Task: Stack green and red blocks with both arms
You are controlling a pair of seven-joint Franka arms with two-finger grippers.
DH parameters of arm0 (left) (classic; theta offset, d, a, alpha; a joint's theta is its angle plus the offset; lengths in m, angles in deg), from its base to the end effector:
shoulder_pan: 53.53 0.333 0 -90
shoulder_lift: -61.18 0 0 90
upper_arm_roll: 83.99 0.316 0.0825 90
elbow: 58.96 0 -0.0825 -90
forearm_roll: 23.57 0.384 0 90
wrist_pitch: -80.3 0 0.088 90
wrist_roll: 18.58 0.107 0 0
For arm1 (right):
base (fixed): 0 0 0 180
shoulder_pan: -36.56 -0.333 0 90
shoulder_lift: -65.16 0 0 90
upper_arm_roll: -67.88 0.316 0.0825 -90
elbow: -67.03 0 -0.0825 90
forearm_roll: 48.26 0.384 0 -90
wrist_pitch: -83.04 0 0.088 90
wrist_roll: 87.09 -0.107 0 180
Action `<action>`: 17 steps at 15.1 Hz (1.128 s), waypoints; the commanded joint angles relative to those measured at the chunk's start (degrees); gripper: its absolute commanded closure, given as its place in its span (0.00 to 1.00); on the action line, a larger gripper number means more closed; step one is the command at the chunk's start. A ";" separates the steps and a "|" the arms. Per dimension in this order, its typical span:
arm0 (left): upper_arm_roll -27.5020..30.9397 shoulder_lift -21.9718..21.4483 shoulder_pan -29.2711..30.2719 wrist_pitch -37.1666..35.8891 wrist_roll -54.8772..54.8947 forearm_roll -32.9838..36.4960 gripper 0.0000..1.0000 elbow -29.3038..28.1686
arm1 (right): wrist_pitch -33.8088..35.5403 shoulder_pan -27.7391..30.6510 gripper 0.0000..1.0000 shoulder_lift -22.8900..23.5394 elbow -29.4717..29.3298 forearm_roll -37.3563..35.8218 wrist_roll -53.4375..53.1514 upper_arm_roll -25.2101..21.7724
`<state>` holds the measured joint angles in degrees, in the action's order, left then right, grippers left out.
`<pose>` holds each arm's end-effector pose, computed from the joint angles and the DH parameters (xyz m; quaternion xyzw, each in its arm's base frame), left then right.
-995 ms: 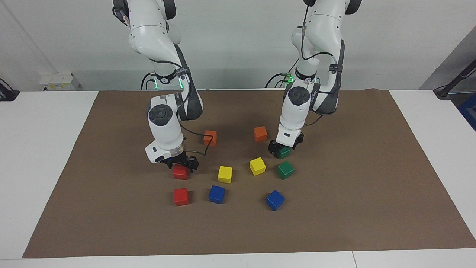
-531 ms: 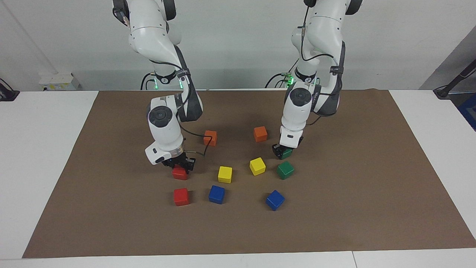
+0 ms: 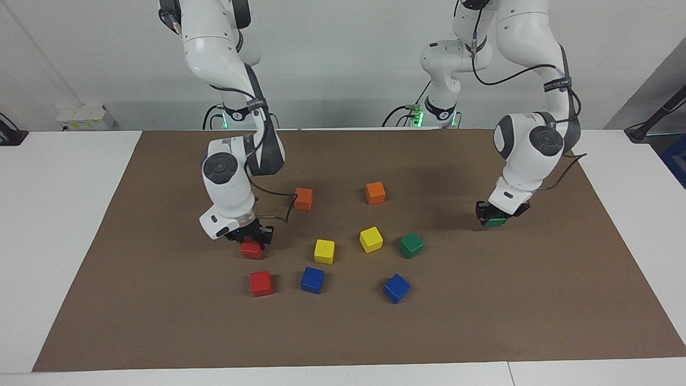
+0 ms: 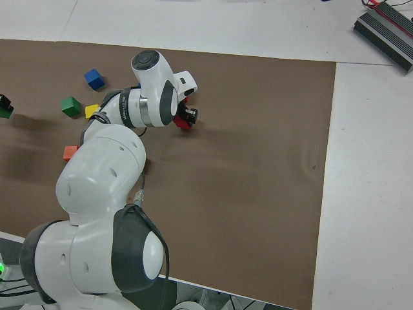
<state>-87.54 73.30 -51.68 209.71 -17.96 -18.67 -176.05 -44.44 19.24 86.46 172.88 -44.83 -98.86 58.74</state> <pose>0.5850 -0.0142 0.3394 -0.9986 0.0466 -0.0023 0.0266 0.6285 0.0988 0.3275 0.9990 -0.0439 0.0064 0.0039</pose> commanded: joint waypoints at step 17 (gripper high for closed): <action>-0.58 7.55 1.76 -7.02 -5.68 -2.07 0.00 14.72 | -8.66 15.73 0.06 -1.71 8.59 0.26 22.48 0.45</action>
<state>-87.69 77.72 -49.28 211.46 -18.56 -19.23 -171.94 -51.79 34.08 84.25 181.34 -44.85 -77.17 58.62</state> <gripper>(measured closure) 0.000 0.449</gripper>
